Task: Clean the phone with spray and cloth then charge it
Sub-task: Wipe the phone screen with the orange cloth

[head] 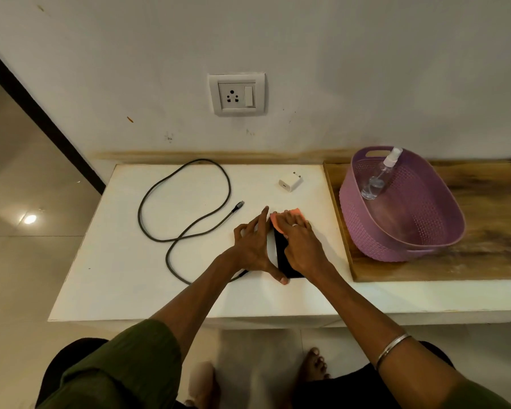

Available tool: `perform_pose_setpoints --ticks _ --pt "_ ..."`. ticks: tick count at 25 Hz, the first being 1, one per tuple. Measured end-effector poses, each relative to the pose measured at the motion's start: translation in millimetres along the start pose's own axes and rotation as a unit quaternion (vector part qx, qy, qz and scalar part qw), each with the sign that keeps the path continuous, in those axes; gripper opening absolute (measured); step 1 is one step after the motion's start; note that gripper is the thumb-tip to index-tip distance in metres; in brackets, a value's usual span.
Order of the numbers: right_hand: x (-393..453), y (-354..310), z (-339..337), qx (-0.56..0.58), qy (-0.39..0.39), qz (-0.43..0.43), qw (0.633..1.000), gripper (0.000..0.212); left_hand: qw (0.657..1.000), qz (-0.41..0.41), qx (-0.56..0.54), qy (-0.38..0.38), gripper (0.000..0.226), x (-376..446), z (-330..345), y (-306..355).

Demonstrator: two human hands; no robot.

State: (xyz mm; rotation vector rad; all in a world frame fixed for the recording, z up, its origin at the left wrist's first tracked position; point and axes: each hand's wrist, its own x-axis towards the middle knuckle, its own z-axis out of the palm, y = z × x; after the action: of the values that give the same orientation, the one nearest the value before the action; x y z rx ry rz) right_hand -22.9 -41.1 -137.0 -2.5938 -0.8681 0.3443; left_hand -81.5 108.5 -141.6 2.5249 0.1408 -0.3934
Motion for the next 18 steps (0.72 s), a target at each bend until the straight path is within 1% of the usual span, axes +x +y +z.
perform_pose_setpoints --ticks 2,5,6,7,9,11,13,14,16,18 --pt "-1.4 -6.9 5.2 0.048 -0.003 0.014 0.999 0.06 1.0 0.0 -0.007 -0.009 0.168 0.2 -2.0 1.4" --pt "-3.0 -8.9 5.0 0.103 -0.041 0.056 0.992 0.064 1.0 0.002 -0.026 -0.005 0.168 -1.4 -3.2 2.5" --pt "-4.9 -9.2 2.8 0.088 -0.048 0.048 0.994 0.064 1.0 0.005 -0.028 0.0 0.167 -2.0 -3.2 2.7" --pt "-7.7 -8.3 0.4 0.051 -0.037 0.025 0.998 0.063 1.0 0.007 -0.028 0.005 0.166 -2.5 -3.1 2.6" --pt "-15.4 -4.4 -4.6 -0.013 0.009 -0.049 0.999 0.062 1.0 0.013 -0.025 0.011 0.164 -2.9 -2.8 2.4" --pt "-26.5 -0.4 -10.0 0.0 0.012 -0.093 0.996 0.071 1.0 0.02 -0.015 0.015 0.16 -3.0 -2.8 2.8" --pt "-37.1 1.8 -7.4 0.043 -0.017 -0.099 0.994 0.077 1.0 0.024 -0.007 0.011 0.157 -2.8 -3.0 3.0" --pt "-41.9 2.8 -2.6 0.057 -0.033 -0.092 0.994 0.077 1.0 0.023 -0.007 0.01 0.156 -2.8 -3.0 2.7" --pt "-51.1 3.3 7.4 0.075 -0.068 -0.055 0.993 0.069 1.0 0.016 -0.02 0.011 0.158 -4.0 -3.2 2.3" --pt "-63.0 8.0 13.9 0.079 -0.078 -0.056 0.992 0.06 0.999 0.013 -0.028 0.014 0.16 -5.1 -3.3 2.5"
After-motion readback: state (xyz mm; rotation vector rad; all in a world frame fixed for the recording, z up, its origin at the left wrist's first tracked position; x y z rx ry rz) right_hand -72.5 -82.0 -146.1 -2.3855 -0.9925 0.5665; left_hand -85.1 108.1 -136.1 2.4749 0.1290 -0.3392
